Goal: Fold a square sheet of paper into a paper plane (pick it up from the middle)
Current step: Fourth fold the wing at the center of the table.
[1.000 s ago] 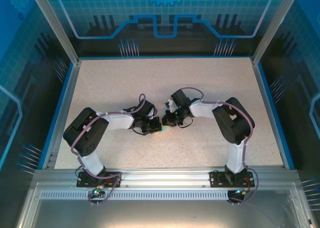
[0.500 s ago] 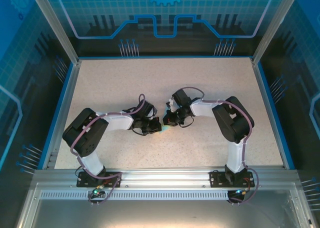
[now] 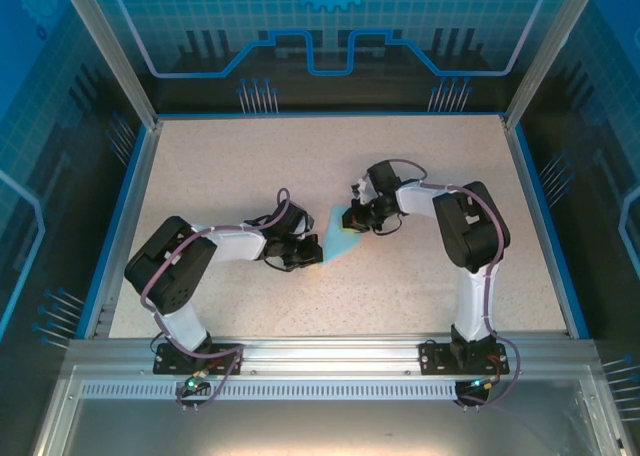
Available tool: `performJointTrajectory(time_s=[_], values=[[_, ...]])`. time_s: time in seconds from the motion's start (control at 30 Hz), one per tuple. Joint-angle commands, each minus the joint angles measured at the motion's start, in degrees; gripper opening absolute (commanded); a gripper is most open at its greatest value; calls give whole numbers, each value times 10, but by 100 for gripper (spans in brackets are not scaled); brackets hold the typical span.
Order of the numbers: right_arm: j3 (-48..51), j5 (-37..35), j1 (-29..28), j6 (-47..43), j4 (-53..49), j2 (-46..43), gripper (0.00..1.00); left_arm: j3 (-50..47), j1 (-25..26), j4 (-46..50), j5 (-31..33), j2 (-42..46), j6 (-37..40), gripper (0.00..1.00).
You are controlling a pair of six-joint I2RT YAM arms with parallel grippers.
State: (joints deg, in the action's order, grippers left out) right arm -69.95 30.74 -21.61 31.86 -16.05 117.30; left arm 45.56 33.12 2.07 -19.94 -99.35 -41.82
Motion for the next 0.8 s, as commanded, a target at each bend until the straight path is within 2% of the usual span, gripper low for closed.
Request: performJointTrajectory(time_s=[0.0,0.33,0.5,0.57,0.67,0.77], values=[[-26,-71,42,-12,-2,28,1,-39,4,112,2,-25,13,0],[-79,-89,97,-16,-17,45,2,-31,4,115,1,-14,13,0],[-93,-97,98,-28,-43,-7,6,-1,4,110,-1,19,4,1],[-72,-103,93,-28,-44,-45,10,18,4,105,2,45,1,11],[-23,-109,81,-19,-37,-101,23,42,2,100,19,78,-5,27],[31,-107,62,-1,-19,-146,36,51,-5,86,50,94,-13,36]])
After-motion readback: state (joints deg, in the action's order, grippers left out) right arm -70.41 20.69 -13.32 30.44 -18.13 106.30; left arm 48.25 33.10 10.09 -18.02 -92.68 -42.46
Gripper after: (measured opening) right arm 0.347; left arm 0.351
